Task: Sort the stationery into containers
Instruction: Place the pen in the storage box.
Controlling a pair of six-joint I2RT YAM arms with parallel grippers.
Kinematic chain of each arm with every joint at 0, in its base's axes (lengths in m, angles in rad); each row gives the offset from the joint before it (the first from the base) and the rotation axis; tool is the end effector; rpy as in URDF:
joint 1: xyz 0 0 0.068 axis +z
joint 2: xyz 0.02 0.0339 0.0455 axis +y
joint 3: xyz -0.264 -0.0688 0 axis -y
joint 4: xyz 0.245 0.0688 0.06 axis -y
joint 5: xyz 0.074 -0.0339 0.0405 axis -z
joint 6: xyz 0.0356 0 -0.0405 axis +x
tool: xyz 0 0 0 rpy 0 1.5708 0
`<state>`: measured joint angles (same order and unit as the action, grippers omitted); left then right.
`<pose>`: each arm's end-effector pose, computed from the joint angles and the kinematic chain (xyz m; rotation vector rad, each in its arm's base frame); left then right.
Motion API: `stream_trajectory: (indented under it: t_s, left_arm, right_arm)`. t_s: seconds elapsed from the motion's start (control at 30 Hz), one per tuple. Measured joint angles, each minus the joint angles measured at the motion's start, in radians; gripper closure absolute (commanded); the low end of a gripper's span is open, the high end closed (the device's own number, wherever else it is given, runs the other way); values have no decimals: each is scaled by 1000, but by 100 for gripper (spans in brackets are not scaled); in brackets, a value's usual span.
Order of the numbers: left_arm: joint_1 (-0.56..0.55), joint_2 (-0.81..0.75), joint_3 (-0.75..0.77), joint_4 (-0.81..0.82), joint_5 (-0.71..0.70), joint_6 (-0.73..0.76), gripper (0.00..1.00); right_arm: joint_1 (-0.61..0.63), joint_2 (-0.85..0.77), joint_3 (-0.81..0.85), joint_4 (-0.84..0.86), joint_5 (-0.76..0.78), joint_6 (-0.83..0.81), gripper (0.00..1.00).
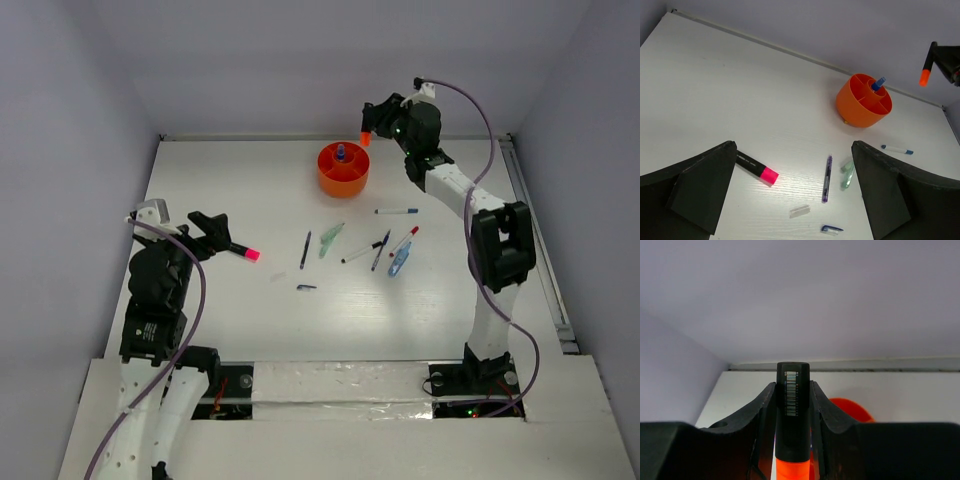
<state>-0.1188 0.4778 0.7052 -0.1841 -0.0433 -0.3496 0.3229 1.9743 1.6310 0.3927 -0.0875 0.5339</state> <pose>0.1195 -0.0127 0.3533 -0.2115 1.5226 -0.3401 0.4579 0.1565 0.3357 0.0934 1.5663 0.7465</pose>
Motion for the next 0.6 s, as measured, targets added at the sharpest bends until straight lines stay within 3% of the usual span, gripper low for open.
stream_trajectory:
  t_s: [0.3, 0.6]
  left_arm:
    - [0, 29, 0, 0, 8, 0, 1]
    - [5, 44, 0, 1, 19, 0, 1]
  right_arm:
    - [-64, 159, 0, 41, -26, 43, 87]
    - [-60, 211, -5, 122, -56, 41, 85]
